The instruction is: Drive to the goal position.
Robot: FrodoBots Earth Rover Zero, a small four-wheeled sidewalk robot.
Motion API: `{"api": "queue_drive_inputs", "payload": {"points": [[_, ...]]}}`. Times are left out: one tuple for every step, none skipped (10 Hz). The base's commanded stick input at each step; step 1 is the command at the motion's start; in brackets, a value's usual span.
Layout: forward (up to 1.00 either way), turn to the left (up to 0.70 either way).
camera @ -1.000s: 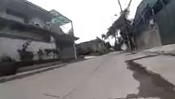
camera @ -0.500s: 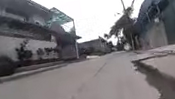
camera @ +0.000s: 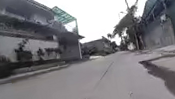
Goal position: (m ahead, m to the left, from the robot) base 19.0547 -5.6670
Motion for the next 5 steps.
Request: {"api": "queue_drive_inputs", "payload": {"points": [[0.70, -0.28], [0.70, -0.28], [0.70, -0.28], [0.70, -0.28], [0.70, -0.28]]}}
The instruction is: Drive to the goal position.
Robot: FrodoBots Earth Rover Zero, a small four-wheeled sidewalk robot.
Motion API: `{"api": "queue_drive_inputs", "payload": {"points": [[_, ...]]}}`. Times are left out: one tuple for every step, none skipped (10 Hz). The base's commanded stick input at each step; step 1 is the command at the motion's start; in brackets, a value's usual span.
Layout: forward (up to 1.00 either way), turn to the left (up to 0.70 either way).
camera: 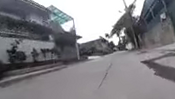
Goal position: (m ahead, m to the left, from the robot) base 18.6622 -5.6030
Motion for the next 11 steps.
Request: {"api": "queue_drive_inputs", "payload": {"points": [[0.70, -0.28], [0.70, -0.28], [0.70, -0.28], [0.70, -0.28], [0.70, -0.10], [0.70, 0.07], [0.70, 0.07], [0.70, 0.07], [0.70, 0.07], [0.70, 0.07], [0.70, 0.07]]}}
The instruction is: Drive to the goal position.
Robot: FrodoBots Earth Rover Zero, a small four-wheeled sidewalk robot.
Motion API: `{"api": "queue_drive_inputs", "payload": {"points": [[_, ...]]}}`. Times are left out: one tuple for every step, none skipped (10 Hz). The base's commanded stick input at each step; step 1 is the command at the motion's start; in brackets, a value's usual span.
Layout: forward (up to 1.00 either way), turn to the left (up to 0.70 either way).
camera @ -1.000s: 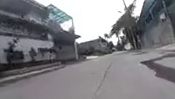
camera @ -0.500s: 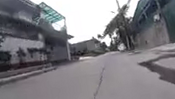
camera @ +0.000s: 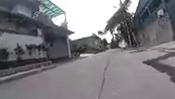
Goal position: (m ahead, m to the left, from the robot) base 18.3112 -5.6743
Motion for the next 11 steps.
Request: {"api": "queue_drive_inputs", "payload": {"points": [[0.70, 0.07], [0.70, 0.07], [0.70, 0.07], [0.70, 0.07], [0.70, 0.07], [0.70, 0.07], [0.70, -0.01], [0.70, -0.28], [0.70, -0.28], [0.70, -0.28], [0.70, -0.28]]}}
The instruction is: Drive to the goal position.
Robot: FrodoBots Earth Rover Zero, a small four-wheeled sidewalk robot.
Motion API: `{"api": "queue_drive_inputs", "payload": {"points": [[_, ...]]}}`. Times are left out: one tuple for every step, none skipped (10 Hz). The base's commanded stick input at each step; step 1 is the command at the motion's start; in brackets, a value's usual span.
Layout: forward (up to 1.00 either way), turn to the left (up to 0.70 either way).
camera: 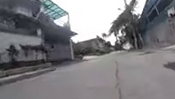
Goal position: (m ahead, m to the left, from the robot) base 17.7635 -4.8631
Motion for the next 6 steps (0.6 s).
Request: {"api": "queue_drive_inputs", "payload": {"points": [[0.70, -0.28], [0.70, -0.28], [0.70, -0.28], [0.70, -0.28], [0.70, -0.28], [0.70, -0.28]]}}
